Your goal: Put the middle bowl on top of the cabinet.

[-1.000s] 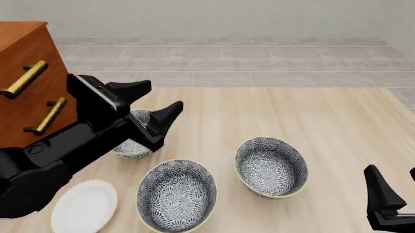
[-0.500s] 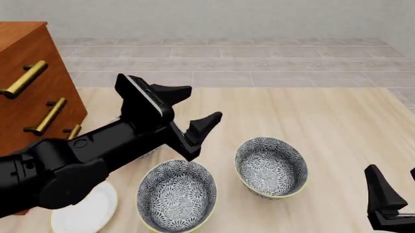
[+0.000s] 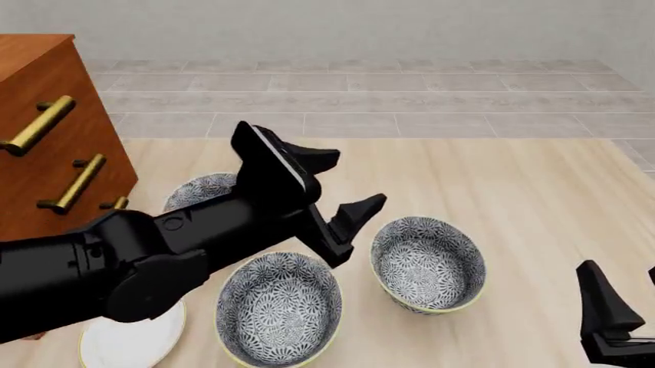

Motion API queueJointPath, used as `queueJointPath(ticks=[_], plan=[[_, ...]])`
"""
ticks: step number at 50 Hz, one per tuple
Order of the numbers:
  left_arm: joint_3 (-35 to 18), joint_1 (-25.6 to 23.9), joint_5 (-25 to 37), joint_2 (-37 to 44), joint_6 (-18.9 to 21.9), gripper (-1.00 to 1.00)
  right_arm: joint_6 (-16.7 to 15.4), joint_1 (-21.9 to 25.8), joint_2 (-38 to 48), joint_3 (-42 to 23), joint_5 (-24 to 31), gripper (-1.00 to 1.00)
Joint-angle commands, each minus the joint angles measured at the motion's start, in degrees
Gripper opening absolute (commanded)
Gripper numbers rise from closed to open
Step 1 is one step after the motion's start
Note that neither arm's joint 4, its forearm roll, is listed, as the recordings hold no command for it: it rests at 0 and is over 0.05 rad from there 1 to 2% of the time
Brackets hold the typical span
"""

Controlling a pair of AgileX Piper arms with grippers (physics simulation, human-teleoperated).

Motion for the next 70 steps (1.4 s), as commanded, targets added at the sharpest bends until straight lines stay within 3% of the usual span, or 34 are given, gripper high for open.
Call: queueJointPath(ticks=[1, 2, 10, 26, 36, 70], plan=[[-4.4, -2.3, 3.8, 2.7, -0.5, 1.0, 0.2, 0.0, 0.2, -0.1, 0.0, 1.0], [-4.6, -2.8, 3.4, 2.8, 1.4, 1.0, 0.2, 0.0, 0.5, -0.2, -0.2, 1.0], [-7.6, -3.6, 5.6, 5.3, 1.6, 1.0, 0.7, -0.2, 1.1, -0.2, -0.6, 1.0], [-13.0, -2.9, 10.0, 10.6, 1.0, 1.0, 1.1, -0.3, 0.8, -0.1, -0.5, 1.0], [-17.2, -3.8, 14.3, 14.1, -1.7, 1.0, 0.7, -0.1, 0.8, 0.0, -0.5, 1.0], [-17.9, 2.4, 13.8, 20.4, -6.9, 1.0, 1.9, -0.5, 0.3, 0.1, -0.6, 1.0]])
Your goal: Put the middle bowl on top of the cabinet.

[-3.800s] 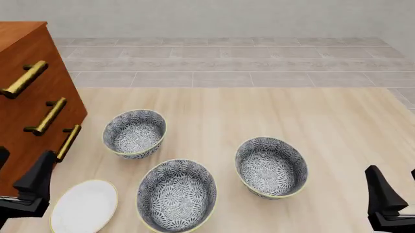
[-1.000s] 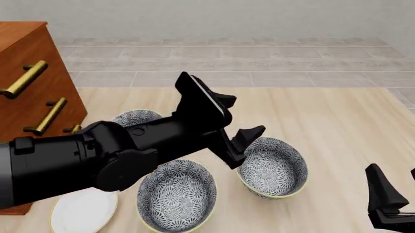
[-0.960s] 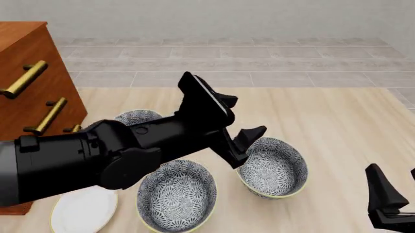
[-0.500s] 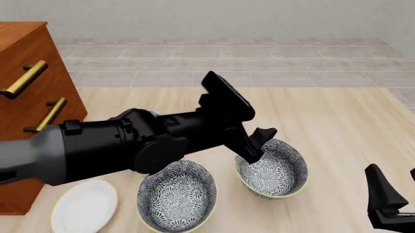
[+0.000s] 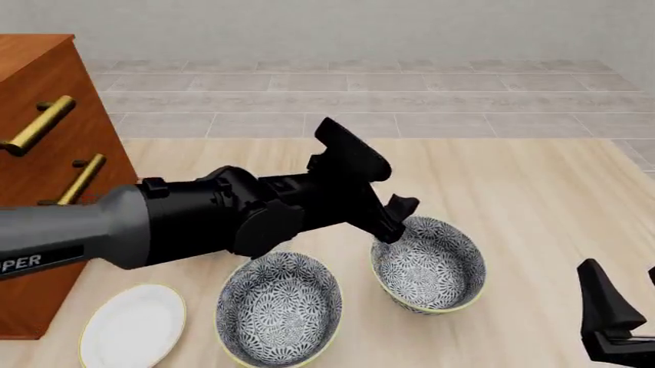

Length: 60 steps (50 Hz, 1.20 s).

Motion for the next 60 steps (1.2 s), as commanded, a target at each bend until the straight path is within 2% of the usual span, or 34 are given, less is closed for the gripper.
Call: queueJointPath(ticks=[1, 5, 6, 11, 36, 52, 60], plan=[[0.0, 1.7, -0.4, 2.1, -1.8, 1.0, 0.4, -0.2, -0.2, -0.1, 0.1, 1.0], [-0.1, 2.2, -0.5, 3.0, -1.5, 1.0, 0.5, -0.3, 0.0, -0.1, -0.1, 1.0], [0.1, 2.0, -0.9, 3.0, -2.9, 1.0, 0.6, -0.3, -0.1, 0.0, -0.1, 1.0], [-0.3, 2.6, -0.3, 4.0, -3.9, 1.0, 0.7, -0.3, -0.2, 0.0, -0.1, 1.0], [-1.2, 3.9, 0.5, 7.7, -5.2, 1.0, 0.8, -0.6, -0.3, -0.1, 0.2, 1.0], [-1.0, 2.9, -0.5, 9.8, -6.4, 1.0, 0.9, -0.7, 0.2, 0.0, -0.3, 1.0], [0.0, 3.9, -1.9, 11.0, -6.4, 1.0, 1.0, -0.7, 0.0, -0.2, -0.1, 1.0]])
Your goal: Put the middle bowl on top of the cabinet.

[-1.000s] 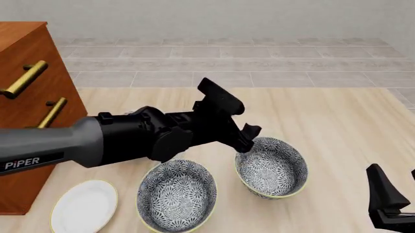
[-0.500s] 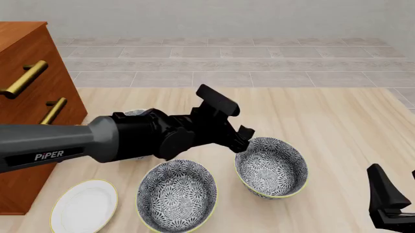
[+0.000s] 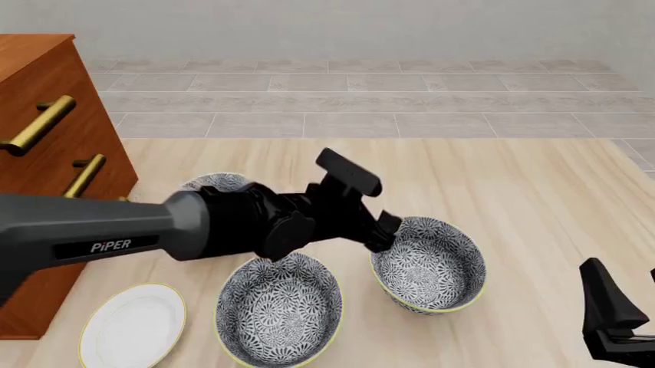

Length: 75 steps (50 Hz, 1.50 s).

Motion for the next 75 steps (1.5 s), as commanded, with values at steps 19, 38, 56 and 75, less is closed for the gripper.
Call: queueJointPath(ticks=[19, 38, 56, 75], plan=[[1.6, -0.2, -2.8, 4.3, -2.0, 1.0, 0.0, -0.3, -0.2, -0.1, 0.2, 1.0], [1.8, 0.0, -4.0, 6.9, -3.1, 1.0, -0.4, -0.2, 0.0, 0.0, 0.1, 1.0], [1.6, -1.2, -4.8, 9.2, -4.3, 1.0, -0.1, -0.4, -0.5, 0.0, 0.5, 1.0], [2.4, -1.2, -6.0, 10.4, -4.5, 1.0, -0.2, -0.5, -0.8, -0.2, 1.0, 1.0]])
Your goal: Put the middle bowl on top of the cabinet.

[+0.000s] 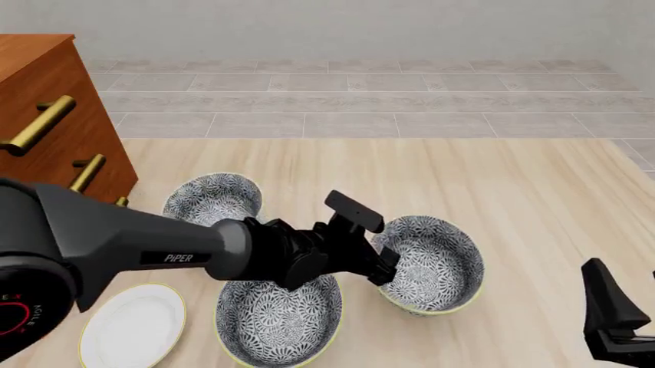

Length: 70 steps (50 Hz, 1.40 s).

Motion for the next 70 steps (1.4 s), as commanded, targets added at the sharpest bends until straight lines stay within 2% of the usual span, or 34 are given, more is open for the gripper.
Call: queueJointPath(ticks=[1, 6, 7, 17, 31, 34, 47, 50, 55, 58, 59, 66, 70], plan=[[0.7, 0.0, -0.7, 0.9, -0.2, 1.0, -0.1, -0.1, -0.2, -0.1, 0.3, 1.0], [1.1, 0.4, -1.0, 0.8, -0.2, 1.0, -0.2, -0.1, -0.1, 0.1, -0.1, 1.0], [1.2, 0.5, -1.1, 0.6, -0.2, -1.0, -0.2, 0.0, -0.1, 0.1, 0.0, 1.0], [2.3, 1.7, -1.8, -1.3, -0.2, -1.0, 0.0, -0.1, -0.2, 0.0, 0.1, 1.0], [1.7, -0.9, -0.9, -3.2, -3.6, -1.0, 0.3, -0.4, -0.4, -0.2, 0.4, 1.0], [1.6, -1.2, -0.9, -3.7, -3.3, -1.0, 0.3, -0.4, -0.4, -0.3, 0.5, 1.0], [0.0, -1.9, 4.9, -8.8, -5.0, -1.0, 0.1, -0.5, -0.5, -0.2, 0.5, 1.0], [0.2, -1.8, 5.7, -11.0, -4.4, -1.0, 0.1, -0.3, -0.4, -0.3, 0.7, 1.0], [1.3, -0.9, 5.8, -15.3, 0.8, -1.0, -0.1, -0.1, -0.4, 0.0, 0.5, 1.0], [1.2, -0.8, 7.1, -16.5, -0.8, -1.0, -0.1, 0.0, -0.3, -0.2, 0.6, 1.0], [1.5, 0.3, 7.7, -17.5, 1.6, -1.0, -0.1, 0.0, -0.2, -0.1, 0.5, 1.0], [0.5, -1.5, 10.4, -20.2, 0.1, -1.0, -0.2, 0.2, 0.3, -0.4, 0.6, 1.0], [0.6, -0.5, 11.7, -22.4, 1.0, -1.0, -0.2, 0.3, 0.4, -0.1, 0.2, 1.0]])
